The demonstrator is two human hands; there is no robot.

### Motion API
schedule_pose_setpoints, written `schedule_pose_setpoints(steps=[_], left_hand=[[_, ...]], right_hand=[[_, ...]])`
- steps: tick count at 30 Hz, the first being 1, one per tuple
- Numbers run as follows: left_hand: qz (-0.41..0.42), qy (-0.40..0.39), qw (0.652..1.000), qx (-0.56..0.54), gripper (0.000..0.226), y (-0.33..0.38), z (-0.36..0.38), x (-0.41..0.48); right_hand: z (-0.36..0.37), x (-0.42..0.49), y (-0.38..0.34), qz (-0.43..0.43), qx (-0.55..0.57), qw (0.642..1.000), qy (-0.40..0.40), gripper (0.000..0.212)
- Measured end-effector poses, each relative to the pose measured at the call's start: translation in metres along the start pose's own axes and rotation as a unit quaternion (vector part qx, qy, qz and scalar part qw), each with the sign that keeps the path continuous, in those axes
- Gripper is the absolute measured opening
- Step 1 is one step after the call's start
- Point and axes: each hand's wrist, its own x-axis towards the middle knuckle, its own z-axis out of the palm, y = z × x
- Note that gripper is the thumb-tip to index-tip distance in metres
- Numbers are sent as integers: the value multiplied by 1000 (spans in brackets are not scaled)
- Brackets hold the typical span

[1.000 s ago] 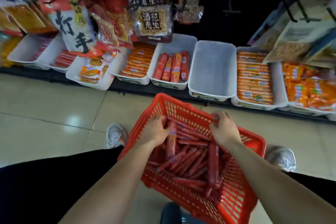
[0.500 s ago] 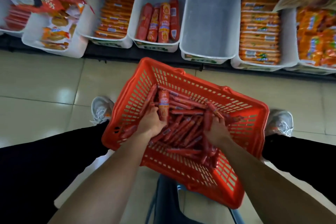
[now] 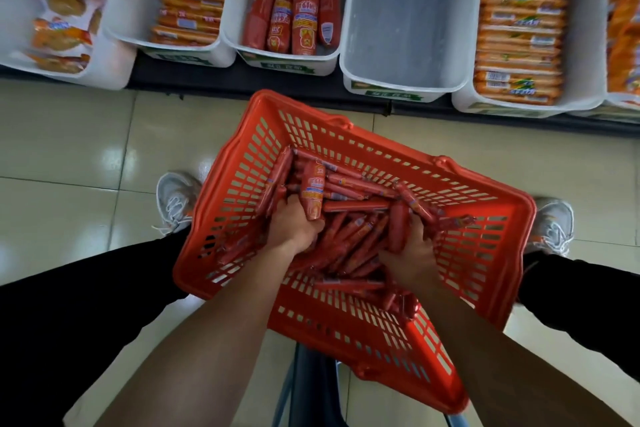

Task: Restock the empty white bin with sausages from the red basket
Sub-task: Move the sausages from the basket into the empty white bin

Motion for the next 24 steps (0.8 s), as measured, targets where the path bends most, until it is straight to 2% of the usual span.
schedule_pose_setpoints(steps=[4, 8, 11, 16, 19, 24], left_hand=[[7, -10, 998, -65, 68, 2, -21, -8], [37, 1, 997, -69, 56, 10, -55, -32], [58, 22, 995, -78, 55, 14, -81, -59], [86, 80, 987, -107, 41, 18, -127, -96], [108, 115, 980, -118, 43, 29, -158, -109], [119, 155, 968, -158, 51, 48, -201, -94]], right_hand=[[-9, -7, -16, 41, 4, 997, -63, 80], [-19, -30, -43, -42, -4, 992, -117, 72], [-27, -55, -63, -98, 24, 989, -107, 65], [-51, -93, -112, -162, 70, 981, -80, 61], [-68, -100, -149, -208, 82, 973, -49, 69], [-97, -90, -218, -258, 68, 964, -2, 67]])
